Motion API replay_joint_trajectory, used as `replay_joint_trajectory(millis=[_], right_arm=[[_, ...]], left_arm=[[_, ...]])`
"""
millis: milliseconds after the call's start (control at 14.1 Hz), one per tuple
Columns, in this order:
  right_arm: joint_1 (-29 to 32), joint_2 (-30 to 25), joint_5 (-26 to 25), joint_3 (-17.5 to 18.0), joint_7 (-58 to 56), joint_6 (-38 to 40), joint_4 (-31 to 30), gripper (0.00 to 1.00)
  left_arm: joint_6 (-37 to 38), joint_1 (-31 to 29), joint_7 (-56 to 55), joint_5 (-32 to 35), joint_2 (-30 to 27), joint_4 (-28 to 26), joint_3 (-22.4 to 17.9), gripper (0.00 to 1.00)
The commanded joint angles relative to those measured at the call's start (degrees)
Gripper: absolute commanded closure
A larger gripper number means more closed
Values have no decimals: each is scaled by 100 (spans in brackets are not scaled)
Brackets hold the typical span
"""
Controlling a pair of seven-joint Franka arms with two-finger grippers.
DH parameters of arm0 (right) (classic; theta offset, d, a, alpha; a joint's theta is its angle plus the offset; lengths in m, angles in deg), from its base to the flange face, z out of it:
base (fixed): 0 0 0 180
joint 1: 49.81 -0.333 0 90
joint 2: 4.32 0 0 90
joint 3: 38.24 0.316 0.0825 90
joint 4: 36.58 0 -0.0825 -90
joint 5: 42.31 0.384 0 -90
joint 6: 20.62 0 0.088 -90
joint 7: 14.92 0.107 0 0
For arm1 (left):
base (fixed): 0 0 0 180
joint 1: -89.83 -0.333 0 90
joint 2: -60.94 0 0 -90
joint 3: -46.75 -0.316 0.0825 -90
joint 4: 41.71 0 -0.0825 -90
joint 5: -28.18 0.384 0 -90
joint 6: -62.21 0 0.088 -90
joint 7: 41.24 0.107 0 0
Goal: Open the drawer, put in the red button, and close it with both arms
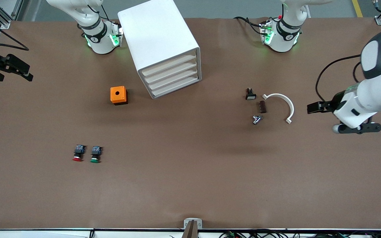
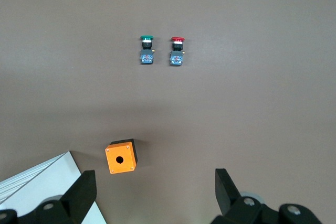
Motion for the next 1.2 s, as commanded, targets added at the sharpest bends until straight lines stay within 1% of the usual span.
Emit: replay_joint_trajectory(millis=[0, 71, 141, 424, 637, 849, 920, 1132], right_arm=[[178, 307, -45, 38, -29, 51, 106, 0], [204, 439, -45, 38, -64, 51, 123, 0], [222, 475, -36, 38, -82, 34, 124, 0], [240, 712, -98, 38, -73, -28, 167, 0], [336, 1264, -19, 38, -73, -115, 246, 0], [415, 1835, -97, 38, -82, -265, 465, 0], [503, 2003, -54, 38, -82, -378, 553, 0], [504, 2381, -27, 38, -73, -1168, 301, 0]], left_arm=[[60, 372, -833, -46, 312, 143, 6, 0], [60, 512, -1263, -80, 417, 213, 15, 0], [60, 627, -1685, -255, 557, 283, 6, 0], [60, 961, -2802, -1142, 1164, 775, 6, 0], [60, 1181, -4329, -2257, 1524, 898, -3, 0], [60, 1523, -5658, -2690, 1815, 1127, 15, 0], [68, 1603, -6054, -2926, 1929, 1206, 15, 0], [77, 1805, -7819, -3665, 2289, 1347, 41, 0]])
